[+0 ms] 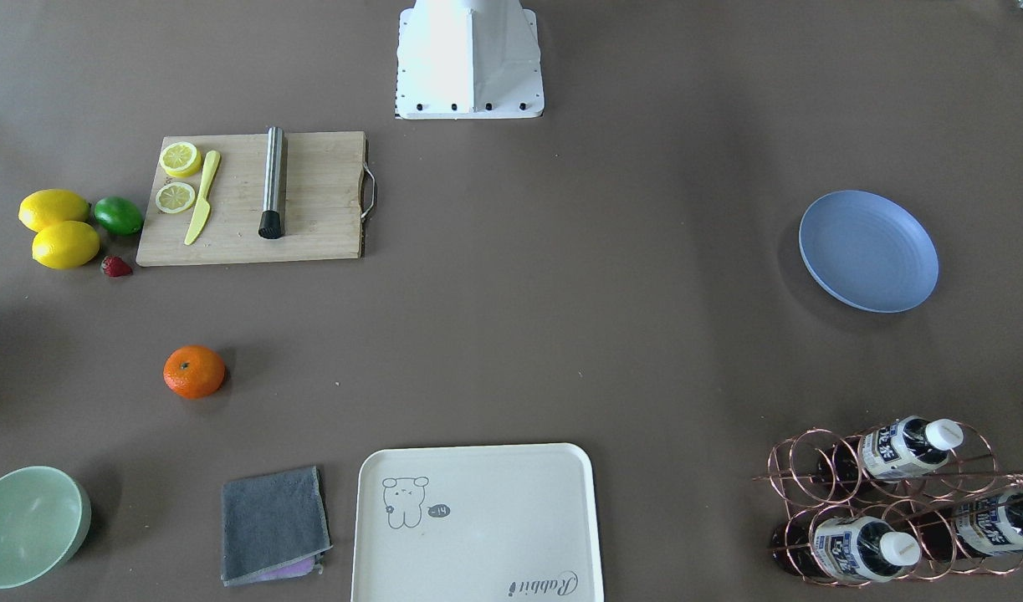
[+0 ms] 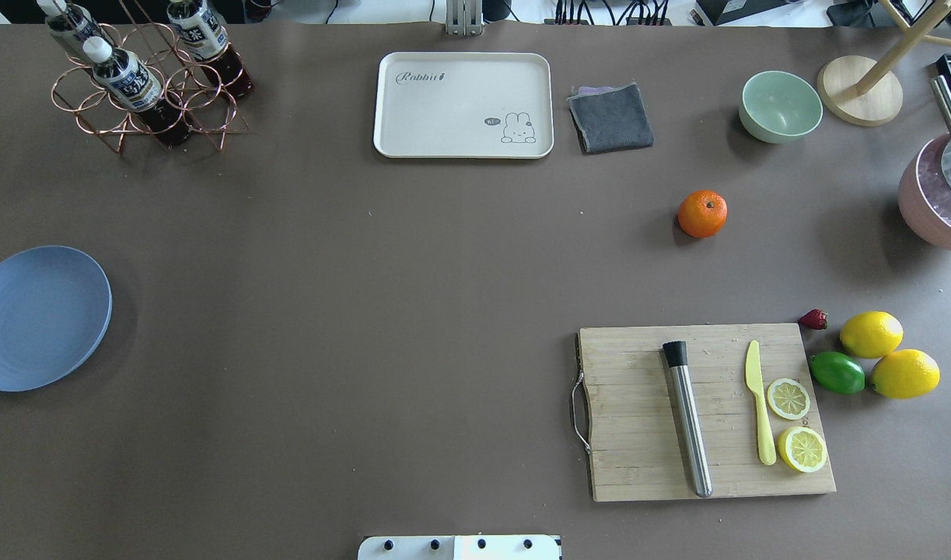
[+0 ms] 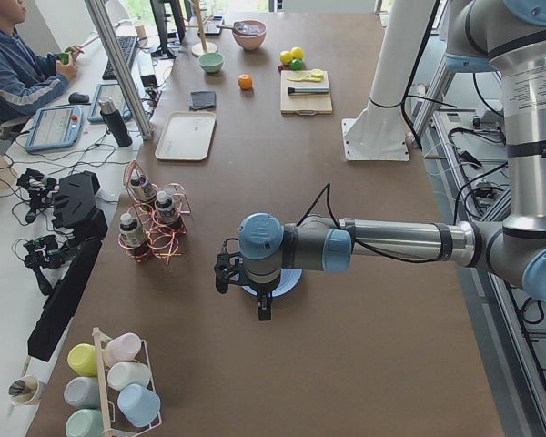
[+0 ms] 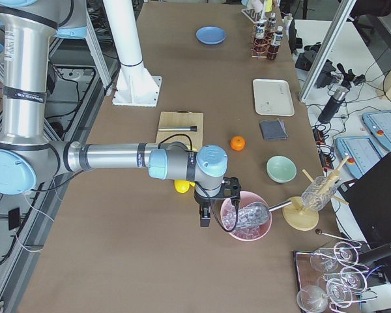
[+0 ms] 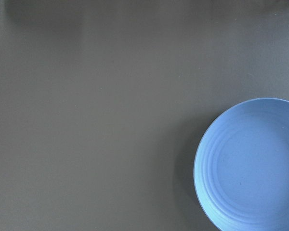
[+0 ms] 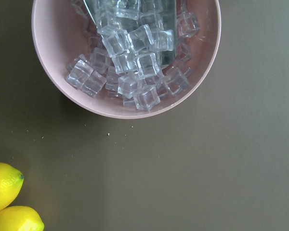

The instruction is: Pick orange to plate

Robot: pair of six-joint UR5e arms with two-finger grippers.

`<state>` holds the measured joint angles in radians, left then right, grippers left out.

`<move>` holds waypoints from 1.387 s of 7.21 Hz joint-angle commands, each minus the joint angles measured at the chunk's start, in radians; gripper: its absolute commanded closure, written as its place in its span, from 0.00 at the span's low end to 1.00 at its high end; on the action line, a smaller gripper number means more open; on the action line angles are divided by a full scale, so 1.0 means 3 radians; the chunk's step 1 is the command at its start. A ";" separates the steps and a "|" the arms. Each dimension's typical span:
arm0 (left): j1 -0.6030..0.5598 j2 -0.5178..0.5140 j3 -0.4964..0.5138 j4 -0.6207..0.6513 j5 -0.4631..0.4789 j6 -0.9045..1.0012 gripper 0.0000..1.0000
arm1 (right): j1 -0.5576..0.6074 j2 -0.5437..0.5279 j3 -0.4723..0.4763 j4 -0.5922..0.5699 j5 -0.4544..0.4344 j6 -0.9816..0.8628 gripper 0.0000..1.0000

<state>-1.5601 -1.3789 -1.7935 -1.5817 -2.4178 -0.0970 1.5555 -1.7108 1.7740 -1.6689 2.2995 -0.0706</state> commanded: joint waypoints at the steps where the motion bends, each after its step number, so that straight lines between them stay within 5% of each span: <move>1: 0.0000 0.0005 0.0011 0.0001 0.0006 0.0006 0.02 | 0.0000 -0.0004 -0.0002 0.0000 0.0000 0.0000 0.00; 10: 0.0000 -0.0138 0.0026 -0.0005 0.0006 -0.0014 0.02 | 0.0000 0.0001 0.0013 0.0005 0.0010 0.0000 0.00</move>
<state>-1.5600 -1.4010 -1.7892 -1.5831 -2.4154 -0.0982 1.5554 -1.7104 1.7758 -1.6687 2.3014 -0.0699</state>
